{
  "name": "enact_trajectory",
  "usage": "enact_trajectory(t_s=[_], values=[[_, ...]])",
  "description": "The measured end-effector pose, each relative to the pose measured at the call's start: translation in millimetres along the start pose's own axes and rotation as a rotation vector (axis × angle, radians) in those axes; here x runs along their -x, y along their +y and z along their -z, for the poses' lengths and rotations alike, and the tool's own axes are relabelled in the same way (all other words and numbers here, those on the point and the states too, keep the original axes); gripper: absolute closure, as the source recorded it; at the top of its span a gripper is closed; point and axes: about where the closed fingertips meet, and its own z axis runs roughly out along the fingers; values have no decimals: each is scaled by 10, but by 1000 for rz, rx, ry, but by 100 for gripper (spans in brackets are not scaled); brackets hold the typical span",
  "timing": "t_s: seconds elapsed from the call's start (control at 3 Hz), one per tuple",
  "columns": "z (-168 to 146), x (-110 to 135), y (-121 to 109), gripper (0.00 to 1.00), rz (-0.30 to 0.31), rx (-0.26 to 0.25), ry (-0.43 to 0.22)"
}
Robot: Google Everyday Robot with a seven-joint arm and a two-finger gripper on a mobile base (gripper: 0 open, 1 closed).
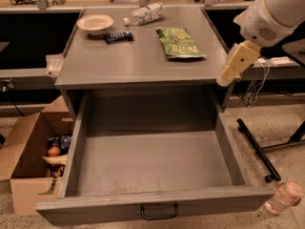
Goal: Place green jalapeno chip bag into top drawer
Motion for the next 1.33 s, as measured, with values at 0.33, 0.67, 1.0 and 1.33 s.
enact_trajectory(t_s=[0.33,0.67,1.0,1.33], values=[[-512,123,-577,0,-135,-53,-136],[-718,126,-739,0,-169,-65,-168],[-706,131,-728,0,-167,-63,-167],[-788,145,-759,0,-180,-61,-178]])
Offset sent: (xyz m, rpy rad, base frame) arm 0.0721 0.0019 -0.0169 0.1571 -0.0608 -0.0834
